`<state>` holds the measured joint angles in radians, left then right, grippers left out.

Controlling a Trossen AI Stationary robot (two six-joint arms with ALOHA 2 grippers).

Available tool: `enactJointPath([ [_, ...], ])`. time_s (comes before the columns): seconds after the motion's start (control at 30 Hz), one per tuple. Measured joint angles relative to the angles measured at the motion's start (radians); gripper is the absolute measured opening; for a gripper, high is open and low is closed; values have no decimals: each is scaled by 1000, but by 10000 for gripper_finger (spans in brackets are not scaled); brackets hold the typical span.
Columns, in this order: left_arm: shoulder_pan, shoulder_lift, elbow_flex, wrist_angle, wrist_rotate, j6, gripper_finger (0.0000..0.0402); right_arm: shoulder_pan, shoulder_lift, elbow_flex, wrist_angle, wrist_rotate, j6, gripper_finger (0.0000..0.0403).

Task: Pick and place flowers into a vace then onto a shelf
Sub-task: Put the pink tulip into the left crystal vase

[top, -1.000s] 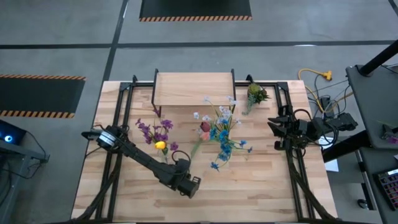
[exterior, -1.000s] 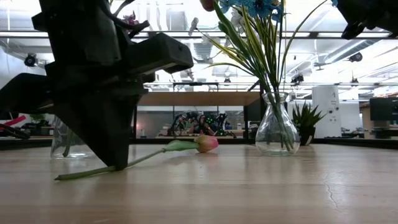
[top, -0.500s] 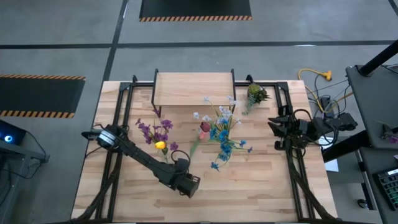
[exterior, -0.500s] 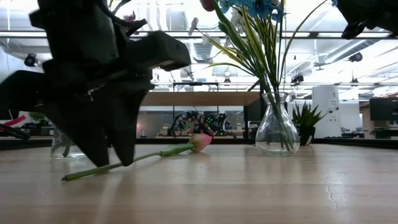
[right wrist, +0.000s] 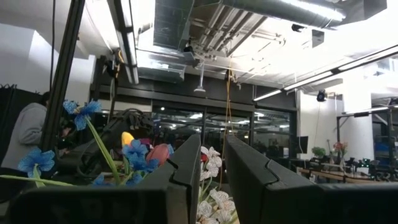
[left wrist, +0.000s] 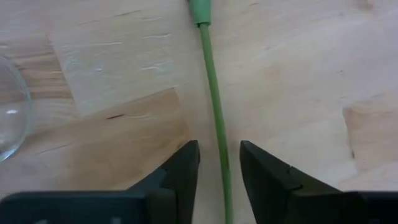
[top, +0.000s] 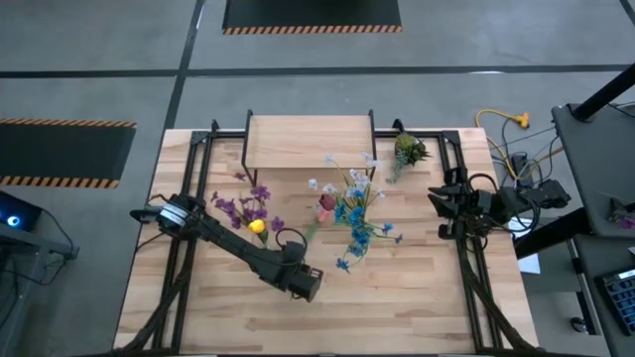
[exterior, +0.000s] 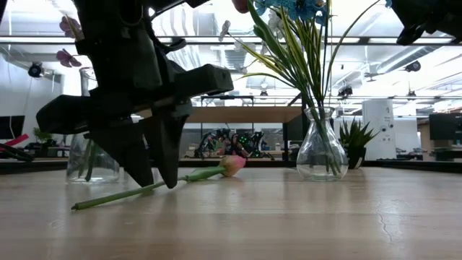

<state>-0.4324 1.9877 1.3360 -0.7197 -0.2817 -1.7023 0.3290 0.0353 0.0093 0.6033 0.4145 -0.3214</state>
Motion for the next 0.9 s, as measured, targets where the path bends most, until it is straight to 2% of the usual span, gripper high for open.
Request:
enactJointPath([
  [0.33,1,1,4,-13,22,18,7,0,0,0,1,0,0,63],
  [0.6,-10,-25,3,2,57,35,1,0,0,0,1,0,0,63],
  [0.77,-23,-80,4,-13,130,86,1,0,0,0,1,0,0,63],
  [0.9,-35,-135,4,-15,145,128,0,0,0,0,1,-4,0,63],
])
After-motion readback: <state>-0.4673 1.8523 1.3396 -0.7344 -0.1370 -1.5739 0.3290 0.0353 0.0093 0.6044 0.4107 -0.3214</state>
